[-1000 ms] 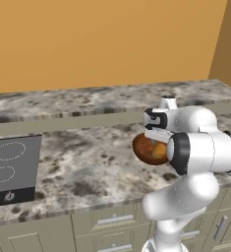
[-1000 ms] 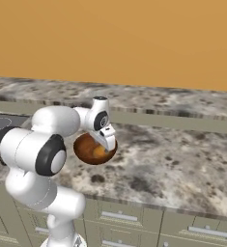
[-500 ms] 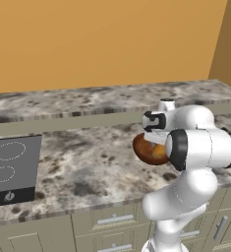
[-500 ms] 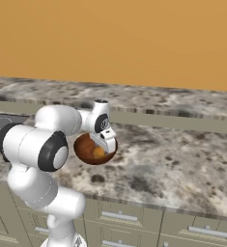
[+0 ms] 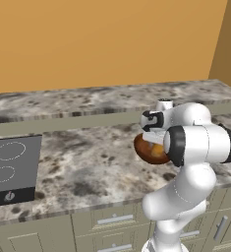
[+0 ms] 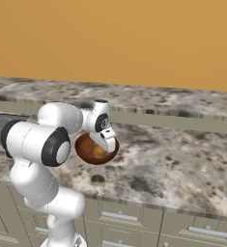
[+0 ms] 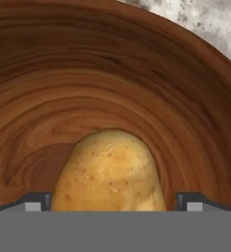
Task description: Place the chicken drumstick on the plate and place the potato on the same plate.
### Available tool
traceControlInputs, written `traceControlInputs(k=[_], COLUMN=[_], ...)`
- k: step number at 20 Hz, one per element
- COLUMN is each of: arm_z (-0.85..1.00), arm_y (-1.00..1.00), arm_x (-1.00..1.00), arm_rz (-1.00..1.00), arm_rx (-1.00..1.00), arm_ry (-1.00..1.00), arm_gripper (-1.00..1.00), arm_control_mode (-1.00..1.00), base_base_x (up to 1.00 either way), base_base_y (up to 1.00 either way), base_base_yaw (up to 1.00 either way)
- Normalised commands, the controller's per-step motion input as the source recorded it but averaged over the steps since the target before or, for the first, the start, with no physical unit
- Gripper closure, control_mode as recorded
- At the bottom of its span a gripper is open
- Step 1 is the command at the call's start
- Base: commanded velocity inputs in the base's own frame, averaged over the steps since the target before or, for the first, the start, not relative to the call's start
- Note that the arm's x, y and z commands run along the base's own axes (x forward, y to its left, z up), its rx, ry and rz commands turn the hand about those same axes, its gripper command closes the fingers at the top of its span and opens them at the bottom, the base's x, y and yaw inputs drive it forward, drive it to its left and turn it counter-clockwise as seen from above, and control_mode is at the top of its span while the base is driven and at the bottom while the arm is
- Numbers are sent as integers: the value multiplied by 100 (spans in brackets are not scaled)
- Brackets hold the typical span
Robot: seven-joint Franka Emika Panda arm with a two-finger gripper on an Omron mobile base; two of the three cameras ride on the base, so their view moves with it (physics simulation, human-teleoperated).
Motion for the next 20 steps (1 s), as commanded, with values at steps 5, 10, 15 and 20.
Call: traceControlInputs(k=[5, 10, 15, 20], arm_z=[-15, 0, 31, 73], arm_y=[0, 0, -3, 0], arm_x=[0, 0, -11, -32], arm_rz=[0, 0, 0, 0], arm_rx=[0, 0, 0, 0], arm_ry=[4, 1, 0, 0], arm_gripper=[100, 100, 100, 100], arm_control_mode=[-100, -100, -100, -100], base_base_x=[0, 0, 0, 0], base_base_y=[0, 0, 0, 0], base_base_yaw=[0, 0, 0, 0])
